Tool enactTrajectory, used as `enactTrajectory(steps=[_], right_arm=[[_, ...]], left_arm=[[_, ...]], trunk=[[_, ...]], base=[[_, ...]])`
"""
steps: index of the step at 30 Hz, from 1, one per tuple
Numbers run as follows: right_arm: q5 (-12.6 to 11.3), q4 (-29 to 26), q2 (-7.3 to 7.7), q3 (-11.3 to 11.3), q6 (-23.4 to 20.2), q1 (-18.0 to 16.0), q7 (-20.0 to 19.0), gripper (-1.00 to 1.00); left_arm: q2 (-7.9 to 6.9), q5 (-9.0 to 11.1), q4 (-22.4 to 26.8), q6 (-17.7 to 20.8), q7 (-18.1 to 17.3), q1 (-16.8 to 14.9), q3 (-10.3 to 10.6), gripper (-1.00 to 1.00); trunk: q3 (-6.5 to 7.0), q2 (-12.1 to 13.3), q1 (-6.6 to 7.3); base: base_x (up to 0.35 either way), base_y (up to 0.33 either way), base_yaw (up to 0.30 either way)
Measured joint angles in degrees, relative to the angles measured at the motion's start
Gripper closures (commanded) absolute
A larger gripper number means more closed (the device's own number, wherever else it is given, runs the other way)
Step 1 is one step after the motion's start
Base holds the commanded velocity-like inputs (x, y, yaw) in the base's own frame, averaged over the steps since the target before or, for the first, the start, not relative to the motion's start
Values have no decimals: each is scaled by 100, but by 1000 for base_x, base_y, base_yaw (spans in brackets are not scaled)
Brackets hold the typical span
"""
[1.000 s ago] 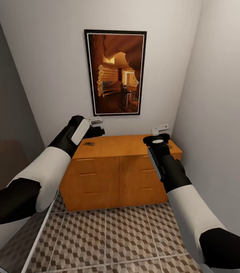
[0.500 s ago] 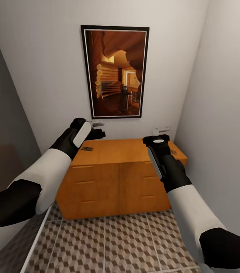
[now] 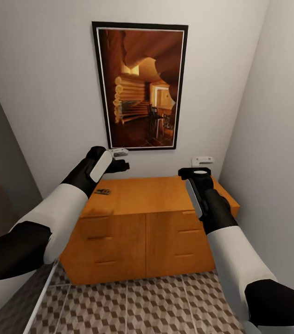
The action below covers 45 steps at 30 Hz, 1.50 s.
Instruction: Take the four mousetraps from the cabinet in the bathroom and place them on the bathroom floor. Make sure all four end up on the same floor surface, and ensure that at least two of them are either under or directly next to the same bathroom sink.
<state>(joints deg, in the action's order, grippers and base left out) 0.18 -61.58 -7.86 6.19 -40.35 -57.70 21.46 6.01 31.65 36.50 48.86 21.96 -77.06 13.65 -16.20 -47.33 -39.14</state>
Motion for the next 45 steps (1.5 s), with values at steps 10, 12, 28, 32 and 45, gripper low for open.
enactTrajectory(steps=[10, 12, 28, 32, 45], right_arm=[[-24, 1, -10, -336, -57, 1, 199, -100], [-27, 2, -12, -380, -99, 1, 293, -100], [-800, 5, 4, -453, -260, 18, 627, -100], [-816, -22, 8, -454, -250, 29, 630, -100], [-1667, -34, 7, -445, -146, 79, 838, -100]], left_arm=[[-9, -8, 11, 8, 30, 4, 3, -100], [-9, -9, 9, 8, 38, 4, 3, -100], [-83, -28, -7, 72, 53, 128, 20, -100], [-86, -33, -8, 70, 53, 190, 20, -100], [-89, -28, -9, 62, 53, 307, 20, -100]], trunk=[[0, 0, -3], [0, 1, -3], [0, 1, -3], [0, 1, -3], [0, 1, -3]], base=[[240, 0, 0], [47, 0, 0], [6, 0, 0], [0, 0, 0], [0, 0, 0]])
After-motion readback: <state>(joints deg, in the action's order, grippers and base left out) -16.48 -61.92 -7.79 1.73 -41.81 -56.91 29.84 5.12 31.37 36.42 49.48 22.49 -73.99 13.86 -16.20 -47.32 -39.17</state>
